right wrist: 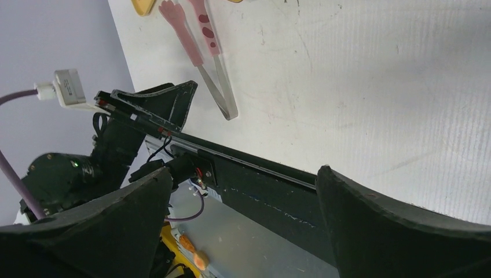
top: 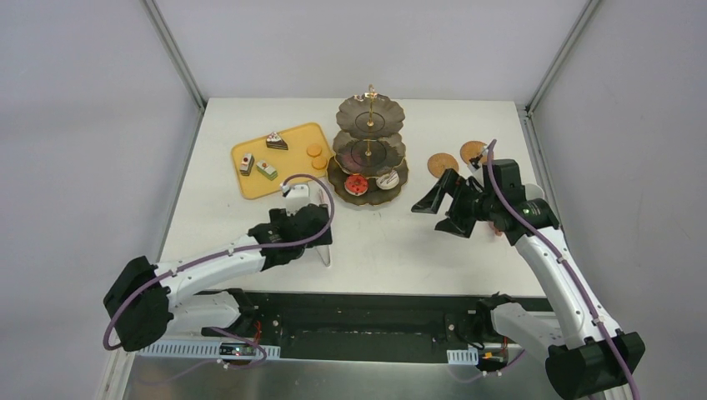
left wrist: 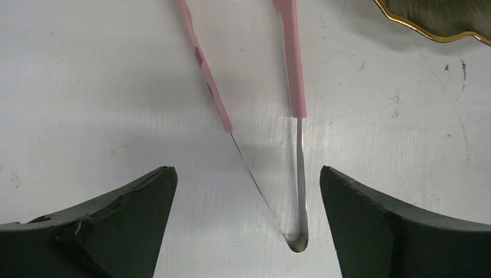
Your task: Serve the afternoon tea
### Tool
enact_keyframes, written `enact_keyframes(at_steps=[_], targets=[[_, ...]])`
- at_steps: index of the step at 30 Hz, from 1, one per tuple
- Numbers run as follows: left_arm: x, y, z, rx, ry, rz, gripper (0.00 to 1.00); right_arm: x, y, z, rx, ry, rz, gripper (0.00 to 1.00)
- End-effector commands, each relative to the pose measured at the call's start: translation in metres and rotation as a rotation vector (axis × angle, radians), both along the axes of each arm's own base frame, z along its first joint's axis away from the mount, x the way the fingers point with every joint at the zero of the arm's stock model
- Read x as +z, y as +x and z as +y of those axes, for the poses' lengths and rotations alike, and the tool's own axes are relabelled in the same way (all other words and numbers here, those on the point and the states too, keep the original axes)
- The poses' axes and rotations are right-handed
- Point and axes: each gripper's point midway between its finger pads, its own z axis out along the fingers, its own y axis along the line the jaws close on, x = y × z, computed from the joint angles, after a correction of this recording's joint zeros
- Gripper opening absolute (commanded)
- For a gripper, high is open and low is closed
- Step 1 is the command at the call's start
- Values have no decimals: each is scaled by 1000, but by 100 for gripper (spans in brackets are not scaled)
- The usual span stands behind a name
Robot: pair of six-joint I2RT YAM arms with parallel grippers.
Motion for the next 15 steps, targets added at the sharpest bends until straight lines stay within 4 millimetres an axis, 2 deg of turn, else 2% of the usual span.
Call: enact_keyframes(at_steps=[1,7,10,12,15], targets=[[4,3,9,131,64,-180,99,-3,-1,1,8,8,1,99],[-12,-1,-22,111,91,-299,99,-10,-4,-2,4,-6,7,99],[-20,0,-20,189,117,-339,99,-16,-6,-3,5,-15,16,99],[-31,0,-23,169,157,-344,97,-20,-9,-4,7,-21,23,99],[-37,1,-23,178,179,-375,87,-26,-12,-6,8,-31,32,99]])
